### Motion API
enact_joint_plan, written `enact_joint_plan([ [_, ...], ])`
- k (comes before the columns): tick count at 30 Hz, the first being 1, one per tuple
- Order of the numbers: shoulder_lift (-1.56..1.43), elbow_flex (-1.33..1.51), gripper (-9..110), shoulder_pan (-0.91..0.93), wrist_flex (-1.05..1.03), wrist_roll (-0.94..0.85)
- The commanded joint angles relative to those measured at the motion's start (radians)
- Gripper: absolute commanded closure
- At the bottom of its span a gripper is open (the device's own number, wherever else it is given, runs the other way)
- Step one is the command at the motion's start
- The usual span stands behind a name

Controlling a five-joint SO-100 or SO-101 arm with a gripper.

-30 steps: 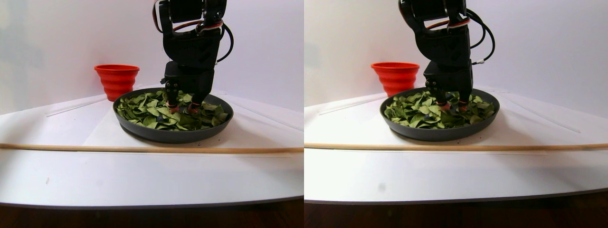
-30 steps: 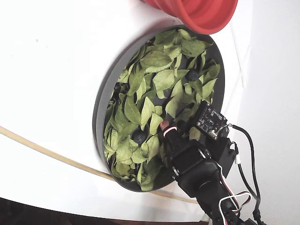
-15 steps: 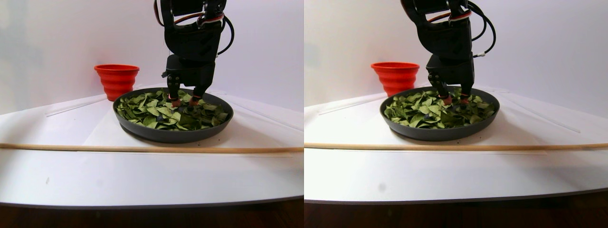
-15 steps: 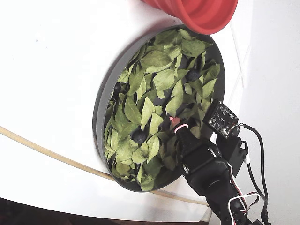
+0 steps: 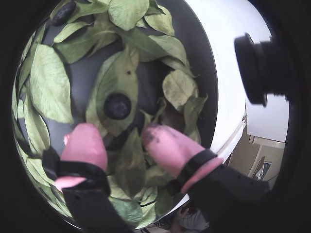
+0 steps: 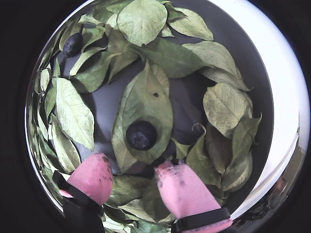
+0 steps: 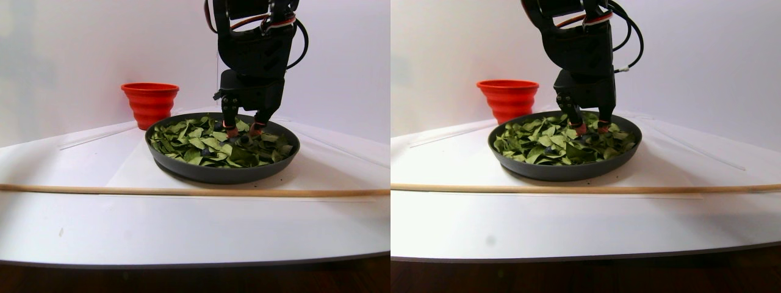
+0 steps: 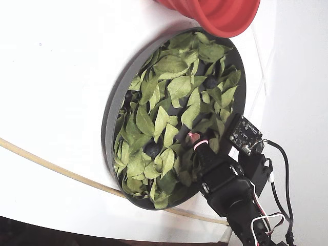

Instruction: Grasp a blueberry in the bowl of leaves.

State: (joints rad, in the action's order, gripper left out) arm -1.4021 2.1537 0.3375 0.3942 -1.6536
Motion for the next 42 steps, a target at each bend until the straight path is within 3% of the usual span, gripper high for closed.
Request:
enact_joint_plan([
  [1,-0.061,-0.052,83,0.028,0.015,0.002],
  [42,0.144,-0.181,83,0.032,0.101,0.041],
])
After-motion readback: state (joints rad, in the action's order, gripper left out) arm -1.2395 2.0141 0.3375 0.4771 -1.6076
